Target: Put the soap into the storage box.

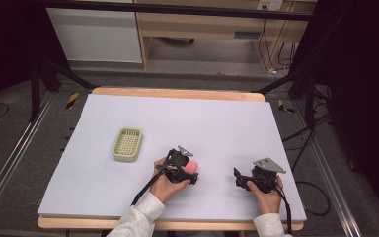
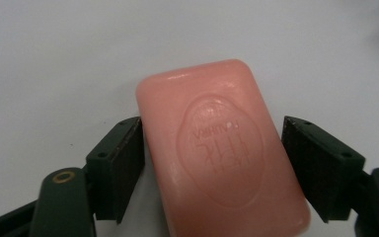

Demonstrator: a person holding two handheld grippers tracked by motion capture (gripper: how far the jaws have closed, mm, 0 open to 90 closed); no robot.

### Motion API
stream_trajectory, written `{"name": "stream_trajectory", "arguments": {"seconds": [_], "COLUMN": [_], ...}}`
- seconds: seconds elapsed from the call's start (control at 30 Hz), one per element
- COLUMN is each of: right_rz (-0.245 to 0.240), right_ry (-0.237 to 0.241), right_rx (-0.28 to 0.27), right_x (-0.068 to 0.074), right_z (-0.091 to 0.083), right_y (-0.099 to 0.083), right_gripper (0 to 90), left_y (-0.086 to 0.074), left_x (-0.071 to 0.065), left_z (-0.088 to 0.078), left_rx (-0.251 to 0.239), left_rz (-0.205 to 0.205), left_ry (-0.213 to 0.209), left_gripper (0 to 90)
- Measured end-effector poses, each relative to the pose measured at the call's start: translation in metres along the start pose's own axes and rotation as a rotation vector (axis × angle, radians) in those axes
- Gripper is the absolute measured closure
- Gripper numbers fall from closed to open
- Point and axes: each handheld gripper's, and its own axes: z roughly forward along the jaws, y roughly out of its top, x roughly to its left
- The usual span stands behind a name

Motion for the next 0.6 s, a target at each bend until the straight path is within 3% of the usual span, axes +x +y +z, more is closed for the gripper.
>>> {"name": "stream_trajectory", "arguments": {"seconds": [0.17,0.6], "right_rz": [-0.001,-0.001], "right_ry": [-0.002,-0.001], "right_rx": [0.0,0.001], "right_x": [0.0003,0.0004], "right_z": [-0.0002,0.0001], "right_y": [0.0,0.0], "right_gripper": [5.8,5.8], "left_y": [0.0003,0.0005], "left_x": [0.0,-0.0016], "left_z": [-0.0021,-0.0016], "left_rx": [0.014,0.018], "left_rz": [-0.001,0.017], "left_ry": [-0.008,0.003], "left_gripper": [31.8,33.7]}}
